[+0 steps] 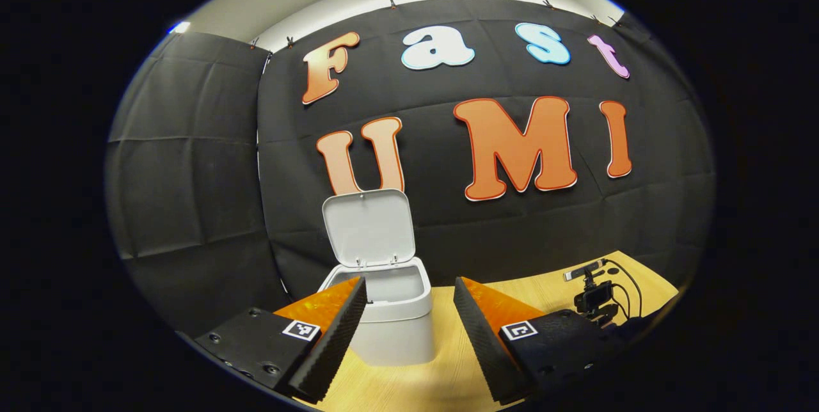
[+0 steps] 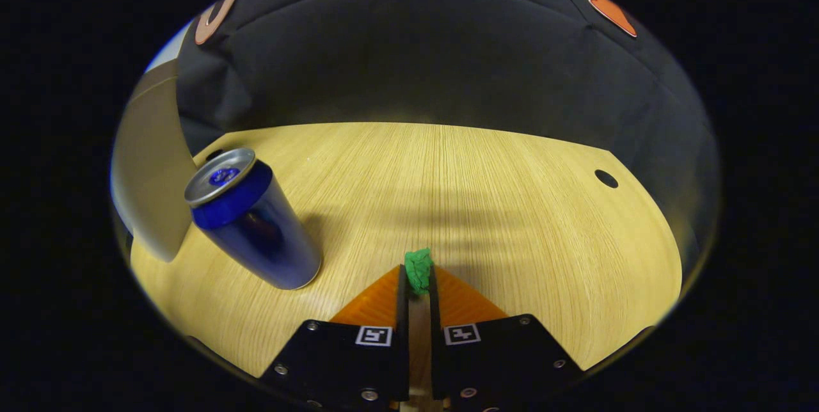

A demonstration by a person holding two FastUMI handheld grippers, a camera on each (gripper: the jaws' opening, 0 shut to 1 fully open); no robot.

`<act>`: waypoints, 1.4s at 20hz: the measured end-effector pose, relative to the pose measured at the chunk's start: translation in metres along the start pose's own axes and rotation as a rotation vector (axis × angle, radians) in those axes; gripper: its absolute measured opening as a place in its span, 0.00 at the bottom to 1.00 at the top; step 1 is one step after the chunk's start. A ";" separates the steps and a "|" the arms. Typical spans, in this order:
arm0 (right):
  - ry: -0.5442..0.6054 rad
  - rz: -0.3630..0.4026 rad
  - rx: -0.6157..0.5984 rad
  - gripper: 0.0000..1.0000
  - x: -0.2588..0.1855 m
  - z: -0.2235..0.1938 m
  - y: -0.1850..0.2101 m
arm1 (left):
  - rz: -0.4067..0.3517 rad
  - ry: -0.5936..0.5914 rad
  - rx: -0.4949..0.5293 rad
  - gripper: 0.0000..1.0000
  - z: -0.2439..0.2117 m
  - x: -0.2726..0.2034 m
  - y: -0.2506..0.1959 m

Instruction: Press the lid of the desktop garbage bin to open it, pick up the crumpled paper on the desktop and throw it into the bin, then pick up the pop can on the desktop and drop it into the bin, and finally close the garbage bin lid.

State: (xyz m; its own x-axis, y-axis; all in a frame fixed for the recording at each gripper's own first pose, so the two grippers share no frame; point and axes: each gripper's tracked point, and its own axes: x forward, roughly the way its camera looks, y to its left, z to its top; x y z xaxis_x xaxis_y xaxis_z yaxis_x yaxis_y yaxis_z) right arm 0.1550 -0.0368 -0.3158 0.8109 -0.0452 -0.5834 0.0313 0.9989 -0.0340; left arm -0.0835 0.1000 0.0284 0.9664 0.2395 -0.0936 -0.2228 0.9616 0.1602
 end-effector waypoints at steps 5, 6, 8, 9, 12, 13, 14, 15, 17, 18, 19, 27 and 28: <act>-0.103 0.035 0.012 0.10 -0.058 0.049 0.000 | -0.028 -0.036 -0.025 0.87 0.008 0.000 -0.002; -0.127 0.044 0.007 0.10 -0.076 0.057 0.006 | -0.034 -0.043 -0.036 0.87 0.009 -0.002 -0.001; -0.189 0.067 -0.019 0.10 -0.119 0.075 0.017 | -0.045 -0.052 -0.060 0.87 0.008 -0.001 0.002; -0.219 0.072 -0.034 0.10 -0.141 0.085 0.022 | -0.049 -0.055 -0.072 0.87 0.008 -0.001 0.004; -0.297 0.107 -0.022 0.10 -0.214 0.111 0.036 | -0.057 -0.061 -0.100 0.87 0.002 0.000 0.010; -0.314 0.112 -0.011 0.10 -0.237 0.120 0.040 | -0.057 -0.061 -0.108 0.87 0.000 0.000 0.014; -0.331 0.130 -0.002 0.10 -0.265 0.129 0.048 | -0.059 -0.059 -0.117 0.87 -0.002 0.001 0.016; -0.353 0.127 -0.006 0.10 -0.293 0.138 0.053 | -0.059 -0.060 -0.127 0.87 -0.003 0.002 0.019; -0.407 0.140 -0.037 0.10 -0.338 0.155 0.065 | -0.055 -0.065 -0.137 0.87 -0.006 0.002 0.028; -0.426 0.163 -0.051 0.10 -0.357 0.159 0.078 | -0.050 -0.067 -0.141 0.87 -0.007 0.001 0.033; -0.438 0.185 -0.059 0.10 -0.368 0.166 0.091 | -0.043 -0.069 -0.147 0.87 -0.009 0.001 0.039; -0.516 0.397 -0.138 0.10 -0.330 0.245 0.254 | 0.092 -0.076 -0.168 0.87 -0.029 -0.016 0.125; -0.517 0.417 -0.150 0.10 -0.321 0.252 0.277 | 0.121 -0.078 -0.167 0.87 -0.033 -0.020 0.140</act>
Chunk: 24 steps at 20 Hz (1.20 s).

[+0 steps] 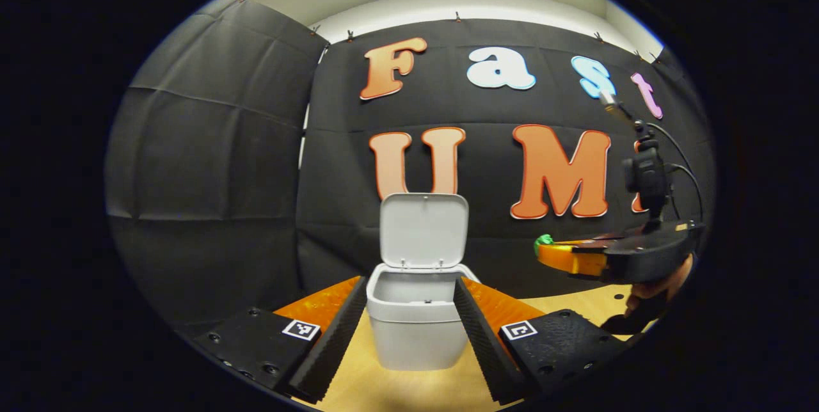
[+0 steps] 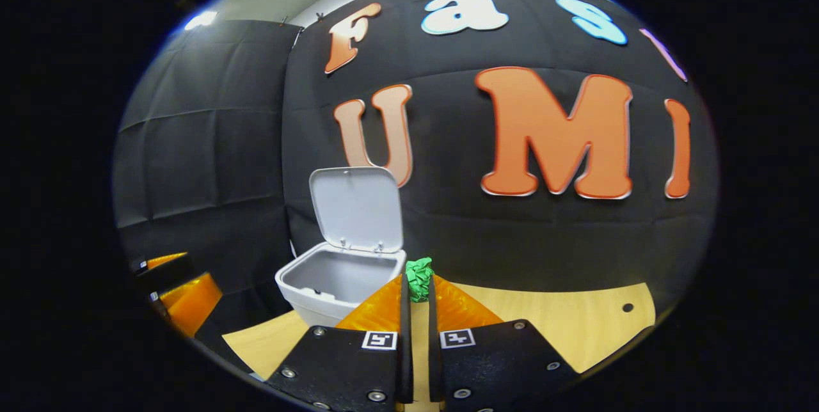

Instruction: Press the lid of the desktop garbage bin to open it, pick up the crumpled paper on the desktop and throw it into the bin, then pick up the pop can on the desktop and drop it into the bin, and finally close the garbage bin lid.

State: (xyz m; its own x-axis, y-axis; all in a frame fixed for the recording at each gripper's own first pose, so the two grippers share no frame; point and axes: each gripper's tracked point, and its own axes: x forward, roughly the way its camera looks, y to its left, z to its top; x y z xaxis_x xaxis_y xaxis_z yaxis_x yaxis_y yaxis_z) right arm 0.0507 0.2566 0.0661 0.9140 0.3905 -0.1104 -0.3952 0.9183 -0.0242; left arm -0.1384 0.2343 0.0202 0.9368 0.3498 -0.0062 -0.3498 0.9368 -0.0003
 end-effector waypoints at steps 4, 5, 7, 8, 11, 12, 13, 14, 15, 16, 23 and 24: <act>0.041 0.070 -0.037 0.10 0.069 -0.011 0.058 | 0.117 0.015 -0.014 0.87 -0.012 -0.012 0.063; 0.056 0.083 -0.040 0.10 0.083 -0.017 0.070 | 0.143 0.017 -0.013 0.87 -0.013 -0.015 0.077; 0.074 0.082 -0.056 0.10 0.105 -0.026 0.084 | 0.181 0.022 -0.010 0.87 -0.017 -0.020 0.097; 0.094 0.079 -0.067 0.10 0.111 -0.034 0.088 | 0.192 0.027 -0.014 0.88 -0.022 -0.018 0.106; 0.137 0.069 -0.080 0.28 0.127 -0.055 0.089 | 0.194 0.047 -0.034 0.90 -0.031 -0.013 0.116; 0.133 0.055 -0.098 0.22 0.127 -0.056 0.086 | 0.191 0.053 -0.037 0.90 -0.035 -0.009 0.116; 0.121 0.046 -0.109 0.28 0.126 -0.053 0.085 | 0.188 0.060 -0.040 0.90 -0.038 -0.007 0.116; 0.123 0.047 -0.107 0.30 0.125 -0.052 0.082 | 0.181 0.065 -0.042 0.90 -0.040 -0.007 0.113; 0.133 0.064 -0.100 0.54 0.125 -0.054 0.083 | 0.174 0.067 -0.042 0.90 -0.040 -0.006 0.111; 0.148 0.063 -0.100 0.42 0.124 -0.059 0.083 | 0.167 0.066 -0.041 0.91 -0.041 -0.006 0.108; 0.090 0.035 -0.100 0.91 0.054 -0.041 0.037 | 0.039 0.052 -0.024 0.90 -0.036 0.005 0.041; 0.078 0.014 -0.091 0.91 0.039 -0.038 0.021 | 0.006 0.052 -0.018 0.90 -0.036 0.008 0.025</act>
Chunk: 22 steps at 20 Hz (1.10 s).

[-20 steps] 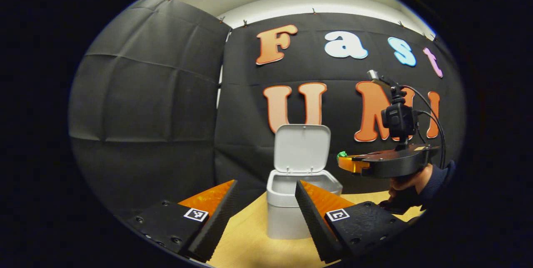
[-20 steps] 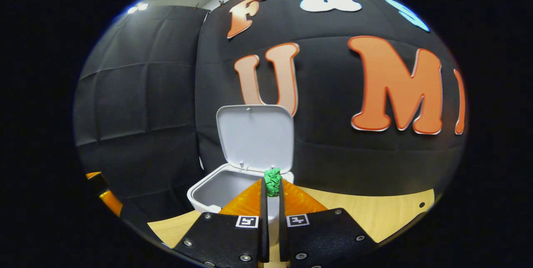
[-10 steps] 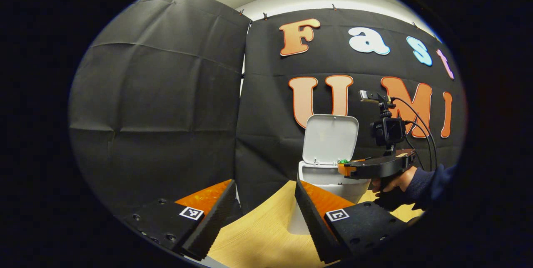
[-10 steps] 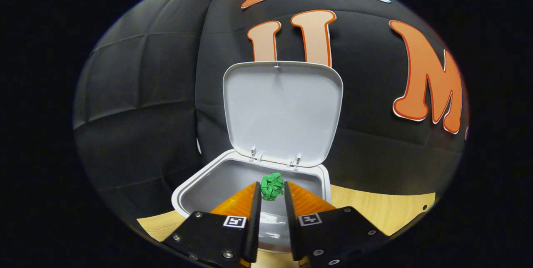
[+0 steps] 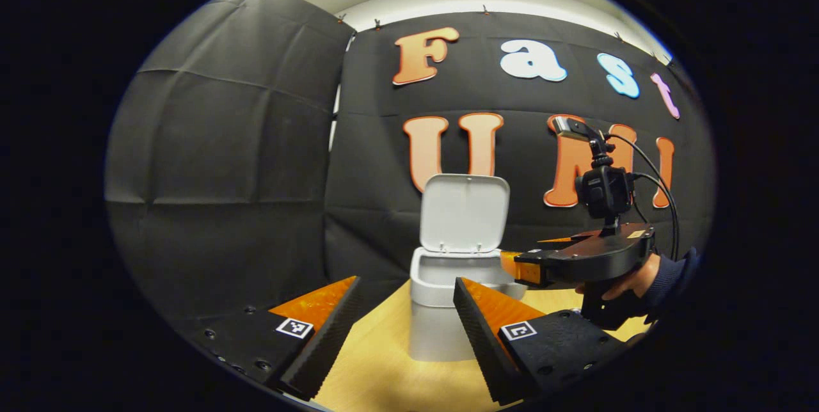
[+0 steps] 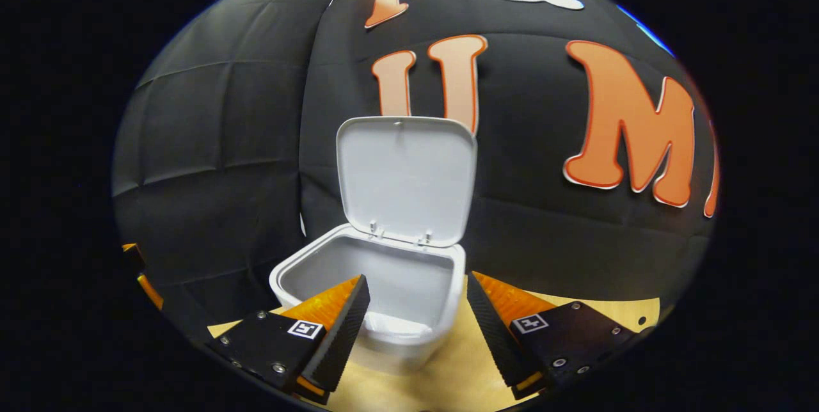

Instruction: Press the lid of the desktop garbage bin to open it, pick up the crumpled paper on the desktop and throw it into the bin, then pick up the pop can on the desktop and drop it into the bin, and finally close the garbage bin lid.

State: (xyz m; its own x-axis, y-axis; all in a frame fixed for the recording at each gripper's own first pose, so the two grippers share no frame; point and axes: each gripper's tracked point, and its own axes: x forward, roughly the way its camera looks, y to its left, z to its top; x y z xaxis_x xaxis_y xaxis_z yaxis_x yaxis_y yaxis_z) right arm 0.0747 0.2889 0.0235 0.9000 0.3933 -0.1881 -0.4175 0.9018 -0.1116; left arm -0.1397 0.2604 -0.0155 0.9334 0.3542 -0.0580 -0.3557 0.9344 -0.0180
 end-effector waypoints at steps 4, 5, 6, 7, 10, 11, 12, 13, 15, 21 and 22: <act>-0.039 -0.131 0.054 0.94 -0.063 0.003 -0.083 | -0.136 -0.003 0.025 0.90 0.002 0.006 -0.073; -0.047 -0.169 0.071 0.94 -0.079 0.003 -0.106 | -0.170 -0.006 0.026 0.90 0.003 0.006 -0.091; -0.056 -0.212 0.081 0.94 -0.095 0.002 -0.129 | -0.198 -0.007 0.030 0.90 0.003 0.005 -0.108; -0.064 -0.255 0.090 0.94 -0.112 0.000 -0.151 | -0.228 -0.008 0.031 0.90 0.004 0.005 -0.125; -0.082 -0.367 0.114 0.94 -0.165 -0.009 -0.205 | -0.295 -0.011 0.037 0.90 0.005 0.002 -0.170; -0.085 -0.400 0.119 0.94 -0.180 -0.014 -0.221 | -0.314 -0.012 0.036 0.90 0.005 0.002 -0.183; -0.087 -0.429 0.127 0.94 -0.193 -0.020 -0.234 | -0.335 -0.009 0.033 0.90 0.002 0.001 -0.197; -0.083 -0.453 0.149 0.93 -0.204 -0.025 -0.245 | -0.356 -0.002 0.028 0.90 -0.002 0.003 -0.210; -0.075 -0.486 0.182 0.94 -0.219 -0.034 -0.263 | -0.402 0.022 0.016 0.90 -0.020 0.007 -0.238; -0.023 -0.540 0.219 0.94 -0.237 -0.054 -0.292 | -0.505 0.203 0.088 0.91 -0.153 0.056 -0.326; -0.007 -0.549 0.217 0.94 -0.239 -0.058 -0.296 | -0.505 0.252 0.110 0.91 -0.185 0.065 -0.337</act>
State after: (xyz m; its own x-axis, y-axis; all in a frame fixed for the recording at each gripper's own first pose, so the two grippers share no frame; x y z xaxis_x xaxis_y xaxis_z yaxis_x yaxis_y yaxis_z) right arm -0.0240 -0.0820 0.0444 0.9782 -0.1409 -0.1527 0.1443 0.9895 0.0119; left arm 0.0319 -0.0389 -0.1979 0.9414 -0.1439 -0.3052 0.1505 0.9886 -0.0020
